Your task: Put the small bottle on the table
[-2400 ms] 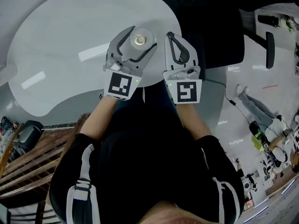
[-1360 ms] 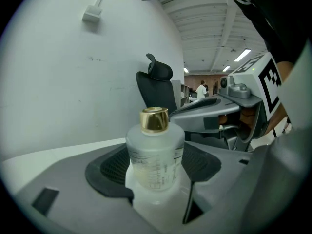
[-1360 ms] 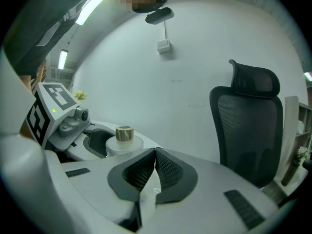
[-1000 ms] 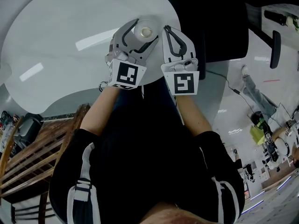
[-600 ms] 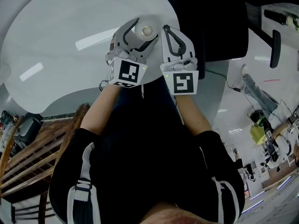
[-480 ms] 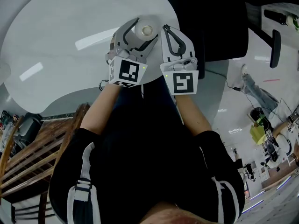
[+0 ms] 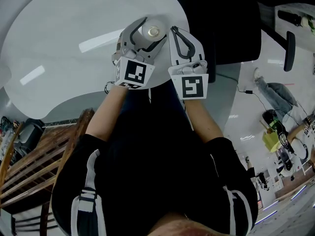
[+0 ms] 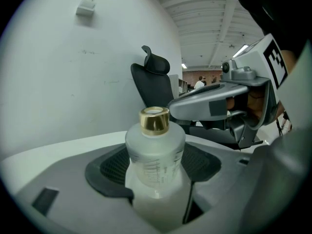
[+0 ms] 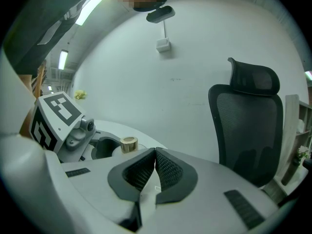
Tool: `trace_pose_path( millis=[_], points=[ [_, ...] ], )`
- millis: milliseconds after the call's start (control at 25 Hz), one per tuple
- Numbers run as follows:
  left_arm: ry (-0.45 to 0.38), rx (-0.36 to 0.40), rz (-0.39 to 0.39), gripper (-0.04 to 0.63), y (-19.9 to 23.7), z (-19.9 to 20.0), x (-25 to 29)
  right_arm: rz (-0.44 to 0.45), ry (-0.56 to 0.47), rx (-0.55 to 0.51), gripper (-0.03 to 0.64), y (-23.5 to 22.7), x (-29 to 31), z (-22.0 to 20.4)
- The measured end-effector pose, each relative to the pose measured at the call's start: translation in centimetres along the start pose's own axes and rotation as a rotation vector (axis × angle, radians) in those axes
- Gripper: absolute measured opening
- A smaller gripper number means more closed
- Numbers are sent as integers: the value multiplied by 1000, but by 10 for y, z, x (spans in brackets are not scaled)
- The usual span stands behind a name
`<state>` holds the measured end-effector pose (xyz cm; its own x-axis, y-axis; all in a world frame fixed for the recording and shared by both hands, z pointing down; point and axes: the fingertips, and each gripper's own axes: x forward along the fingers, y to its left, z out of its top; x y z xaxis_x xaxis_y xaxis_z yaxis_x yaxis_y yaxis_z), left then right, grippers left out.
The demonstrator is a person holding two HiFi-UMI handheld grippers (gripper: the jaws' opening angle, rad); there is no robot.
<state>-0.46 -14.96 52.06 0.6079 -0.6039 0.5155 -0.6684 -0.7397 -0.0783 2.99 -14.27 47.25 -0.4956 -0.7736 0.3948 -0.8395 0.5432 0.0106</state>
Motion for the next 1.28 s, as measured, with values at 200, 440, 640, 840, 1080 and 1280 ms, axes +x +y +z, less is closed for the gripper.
trace_pose_path(
  millis=[200,440,640,840,1080,1280],
  points=[
    [-9,0,-30,328,-2,-3,6,-2,-6,0,23,-2,1,1],
    [34,11,-53,331,-7,-12,2,-4,-10,-22,23,1,-9,10],
    [45,-13,-24,331,-8,-13,-10,-16,-19,-30,23,2,-23,16],
    [25,-20,4,318,-8,-5,-35,-29,-29,-50,23,13,-40,28],
    [-41,-10,71,102,-1,24,-70,-51,-80,-70,23,24,-58,54],
    [-99,8,106,11,0,54,-97,-69,-138,-101,23,33,-74,78]
  ],
)
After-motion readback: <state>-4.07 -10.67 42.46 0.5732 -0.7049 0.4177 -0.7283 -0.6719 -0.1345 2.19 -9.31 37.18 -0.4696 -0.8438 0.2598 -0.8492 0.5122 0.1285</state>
